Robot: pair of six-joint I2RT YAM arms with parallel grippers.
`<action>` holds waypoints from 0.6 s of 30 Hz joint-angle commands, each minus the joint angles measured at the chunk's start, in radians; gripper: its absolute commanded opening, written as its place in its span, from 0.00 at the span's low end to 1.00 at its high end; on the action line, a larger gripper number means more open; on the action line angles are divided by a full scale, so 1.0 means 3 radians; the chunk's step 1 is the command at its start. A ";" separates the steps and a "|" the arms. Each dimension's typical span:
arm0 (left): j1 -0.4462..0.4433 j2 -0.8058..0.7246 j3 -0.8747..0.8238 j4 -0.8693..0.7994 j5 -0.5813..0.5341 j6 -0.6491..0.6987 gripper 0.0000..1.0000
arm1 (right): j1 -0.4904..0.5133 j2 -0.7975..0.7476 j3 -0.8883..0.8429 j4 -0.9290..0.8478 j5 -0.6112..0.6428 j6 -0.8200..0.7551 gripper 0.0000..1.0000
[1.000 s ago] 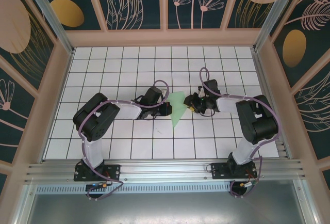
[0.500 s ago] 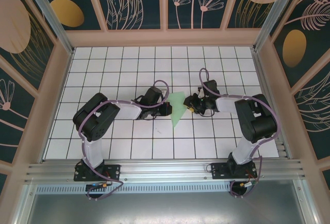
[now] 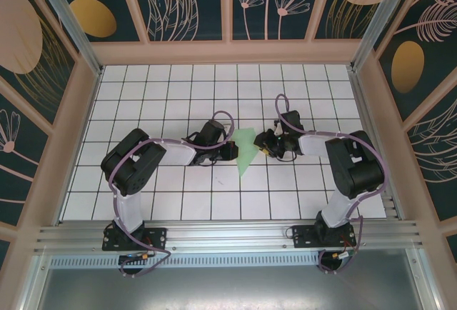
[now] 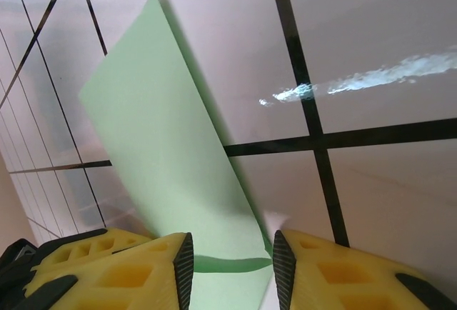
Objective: Fold a paper plane with a square sheet of paper (pick it up from the middle)
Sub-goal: Fourth fold the wing at the center of the table.
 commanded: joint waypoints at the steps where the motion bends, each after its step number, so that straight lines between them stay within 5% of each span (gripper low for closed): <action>1: -0.0015 -0.0010 -0.0047 -0.0352 -0.0009 0.0025 0.02 | 0.0011 -0.0094 0.0013 -0.0106 0.0177 -0.0086 0.40; 18: -0.0013 0.0001 -0.0011 -0.0373 -0.0004 0.0034 0.03 | 0.0060 -0.0116 0.0021 0.0109 -0.0181 -0.0051 0.34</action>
